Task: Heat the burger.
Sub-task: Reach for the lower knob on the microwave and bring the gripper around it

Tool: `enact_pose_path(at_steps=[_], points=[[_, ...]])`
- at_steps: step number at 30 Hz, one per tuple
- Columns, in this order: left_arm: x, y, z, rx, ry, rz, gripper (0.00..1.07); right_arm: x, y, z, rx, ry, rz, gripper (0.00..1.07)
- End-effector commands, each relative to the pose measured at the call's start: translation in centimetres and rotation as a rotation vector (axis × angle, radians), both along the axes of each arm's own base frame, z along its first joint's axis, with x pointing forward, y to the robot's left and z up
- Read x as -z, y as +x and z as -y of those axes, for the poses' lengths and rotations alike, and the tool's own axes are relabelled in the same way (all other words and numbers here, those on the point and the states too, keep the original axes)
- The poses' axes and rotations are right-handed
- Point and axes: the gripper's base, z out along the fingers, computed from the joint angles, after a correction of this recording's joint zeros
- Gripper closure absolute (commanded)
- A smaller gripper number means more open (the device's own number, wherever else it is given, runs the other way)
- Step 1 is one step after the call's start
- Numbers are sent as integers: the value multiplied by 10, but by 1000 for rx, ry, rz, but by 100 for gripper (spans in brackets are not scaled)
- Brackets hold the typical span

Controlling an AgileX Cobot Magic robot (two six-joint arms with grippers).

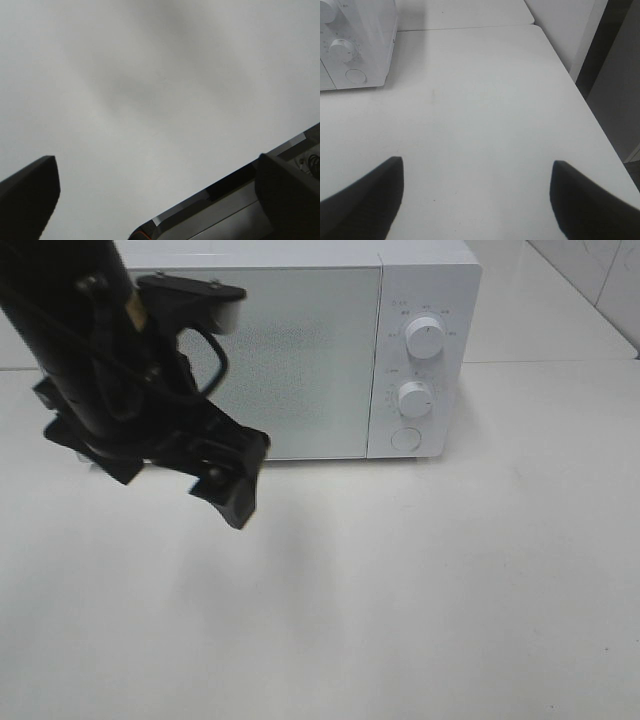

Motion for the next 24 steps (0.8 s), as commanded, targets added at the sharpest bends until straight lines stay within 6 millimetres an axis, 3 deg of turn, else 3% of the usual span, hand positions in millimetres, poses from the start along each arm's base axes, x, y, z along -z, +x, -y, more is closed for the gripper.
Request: enact_pose_path(at_steps=[1, 9, 10, 11, 13, 17, 22, 24], points=[[-14, 4, -21, -45, -7, -4, 7, 0, -4, 0, 6, 0, 28, 31], [-54, 13, -95, -226, -37, 36, 7, 0, -4, 0, 6, 0, 28, 31], [-54, 13, -95, -226, -37, 36, 7, 0, -4, 0, 6, 0, 28, 31], [-62, 12, -110, -258, -55, 51, 7, 0, -4, 0, 6, 0, 28, 31], [-65, 12, -118, -275, -64, 57, 7, 0, -4, 0, 6, 0, 28, 31], [-81, 4, -155, -353, -62, 79, 7, 0, -4, 0, 6, 0, 28, 31], [-85, -5, -171, -417, -81, 101, 7, 0, -4, 0, 6, 0, 28, 31], [-73, -22, -178, -439, -85, 106, 7, 0, -4, 0, 6, 0, 28, 31]])
